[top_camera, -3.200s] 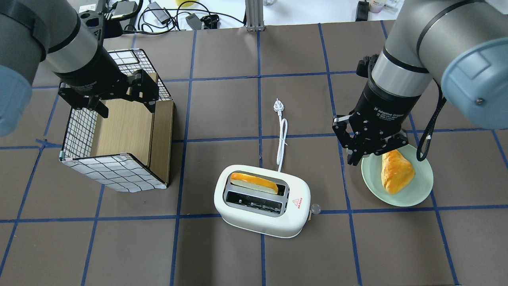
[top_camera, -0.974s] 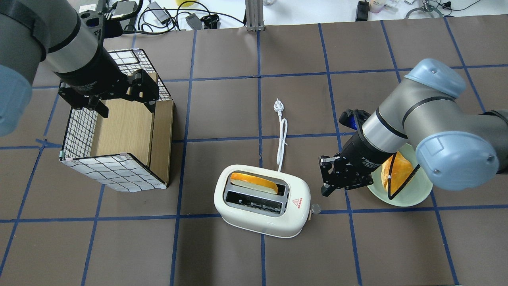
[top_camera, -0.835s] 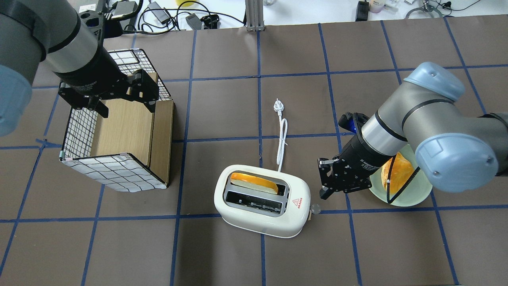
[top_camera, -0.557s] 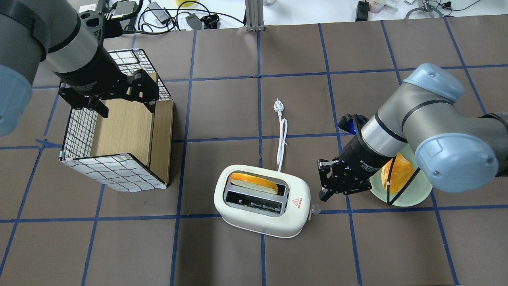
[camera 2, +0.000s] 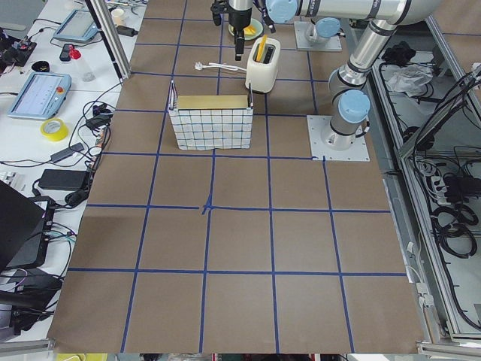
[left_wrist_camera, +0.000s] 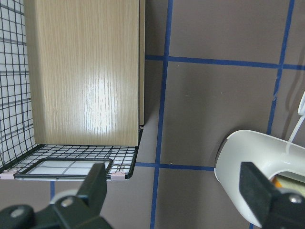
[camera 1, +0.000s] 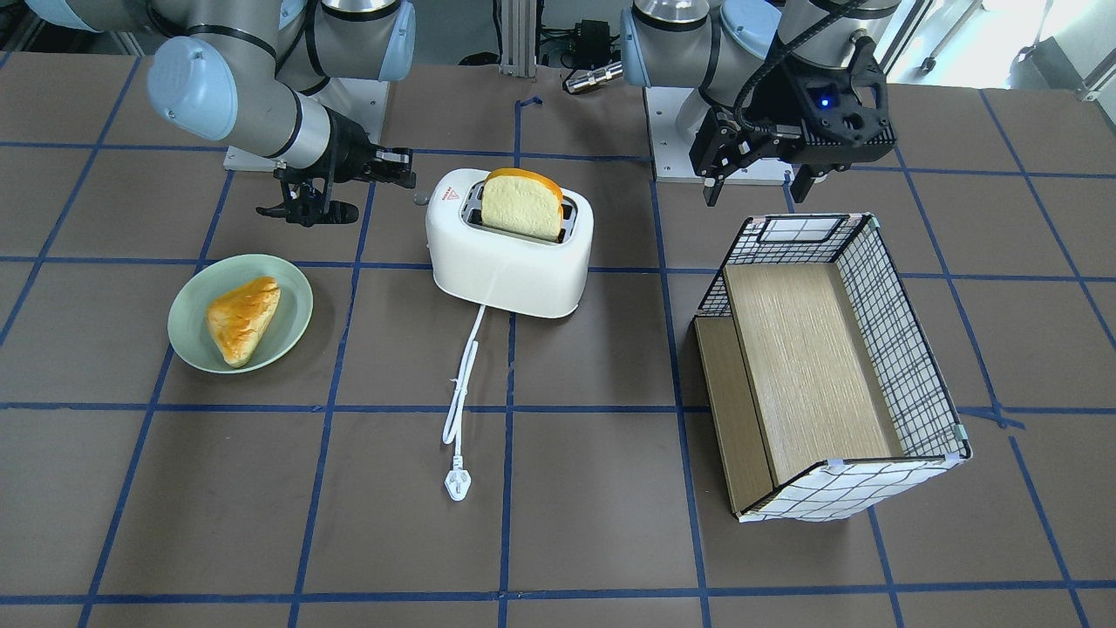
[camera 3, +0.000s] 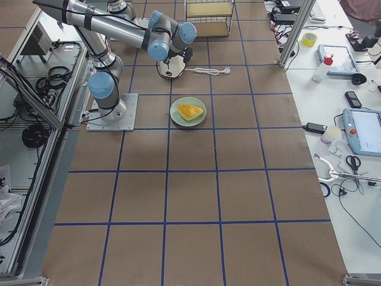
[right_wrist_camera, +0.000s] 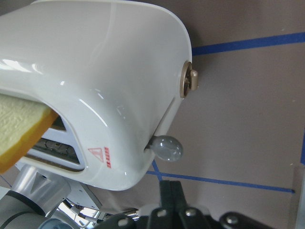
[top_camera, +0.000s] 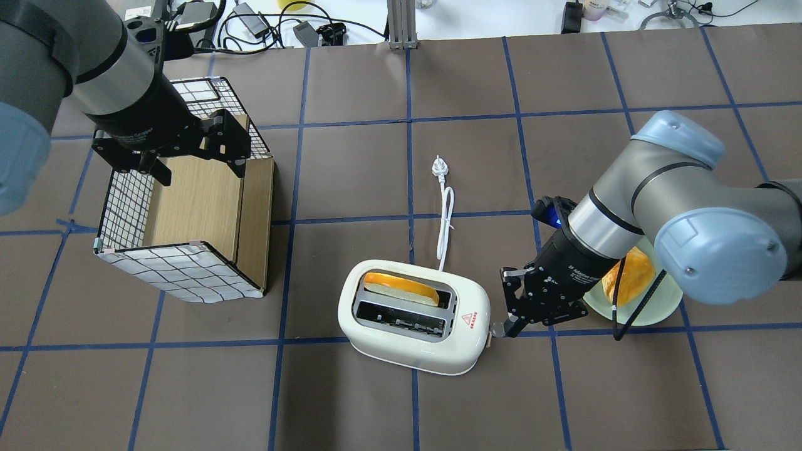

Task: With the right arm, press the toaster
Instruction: 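Press the toaster lever down with the right gripper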

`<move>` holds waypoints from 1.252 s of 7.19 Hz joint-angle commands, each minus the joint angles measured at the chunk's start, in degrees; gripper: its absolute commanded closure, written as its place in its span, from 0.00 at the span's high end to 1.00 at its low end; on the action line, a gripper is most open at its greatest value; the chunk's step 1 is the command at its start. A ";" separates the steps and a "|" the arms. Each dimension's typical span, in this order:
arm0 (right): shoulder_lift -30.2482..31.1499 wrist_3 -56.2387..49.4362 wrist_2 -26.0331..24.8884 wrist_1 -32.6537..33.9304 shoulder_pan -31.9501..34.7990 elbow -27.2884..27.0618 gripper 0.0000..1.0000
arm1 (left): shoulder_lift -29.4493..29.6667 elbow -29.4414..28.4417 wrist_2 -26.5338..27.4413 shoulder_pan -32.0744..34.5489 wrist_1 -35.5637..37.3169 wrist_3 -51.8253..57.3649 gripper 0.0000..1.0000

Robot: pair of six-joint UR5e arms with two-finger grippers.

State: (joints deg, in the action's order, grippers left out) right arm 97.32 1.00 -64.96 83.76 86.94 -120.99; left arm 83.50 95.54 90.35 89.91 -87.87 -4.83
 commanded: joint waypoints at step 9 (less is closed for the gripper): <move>-3.70 0.06 0.36 4.66 0.16 -0.83 0.00 | 0.00 0.00 0.00 0.00 -0.02 0.00 1.00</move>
State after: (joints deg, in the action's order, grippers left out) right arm 94.55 1.08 -64.60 88.31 87.10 -121.88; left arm 83.50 95.54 90.35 89.91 -87.87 -4.83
